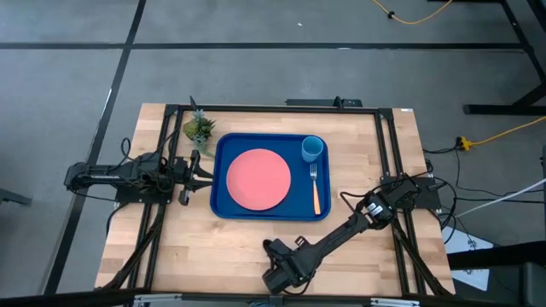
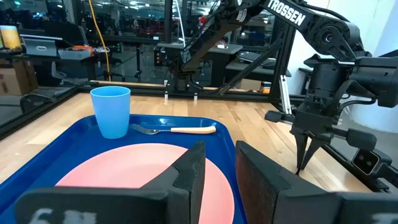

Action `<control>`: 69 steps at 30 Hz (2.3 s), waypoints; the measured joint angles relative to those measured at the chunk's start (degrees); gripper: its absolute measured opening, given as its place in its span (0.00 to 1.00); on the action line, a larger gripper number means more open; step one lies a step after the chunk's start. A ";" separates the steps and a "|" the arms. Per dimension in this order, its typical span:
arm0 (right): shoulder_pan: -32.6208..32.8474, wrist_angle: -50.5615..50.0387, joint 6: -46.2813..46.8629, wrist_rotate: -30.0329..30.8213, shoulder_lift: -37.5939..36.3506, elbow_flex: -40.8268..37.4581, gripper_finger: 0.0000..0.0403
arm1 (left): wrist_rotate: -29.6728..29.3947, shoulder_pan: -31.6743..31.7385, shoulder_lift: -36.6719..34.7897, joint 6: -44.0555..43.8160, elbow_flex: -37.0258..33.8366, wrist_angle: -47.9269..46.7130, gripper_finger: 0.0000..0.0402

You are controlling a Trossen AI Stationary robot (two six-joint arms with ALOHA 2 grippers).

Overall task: Pick and place plate/cup/fork/spoon on tray
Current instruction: Put the black spoon on the left side of the brown fork on the blue tray

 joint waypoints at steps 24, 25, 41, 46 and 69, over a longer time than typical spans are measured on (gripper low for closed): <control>-0.46 0.76 0.10 0.56 0.44 2.01 0.02 | 0.00 0.01 -0.01 0.00 -0.02 0.01 0.20; -0.44 0.76 0.10 0.61 0.44 2.03 0.02 | 0.00 -0.01 -0.02 0.00 0.00 0.01 0.20; -0.44 1.46 0.10 0.70 0.44 2.07 0.02 | 0.00 -0.01 0.00 0.00 0.00 0.00 0.20; -0.44 1.46 0.10 0.68 0.44 2.09 0.02 | 0.00 0.01 0.00 0.00 0.00 0.00 0.20; -0.46 3.13 0.08 0.53 0.44 2.14 0.02 | 0.00 0.01 0.00 0.00 0.00 0.01 0.20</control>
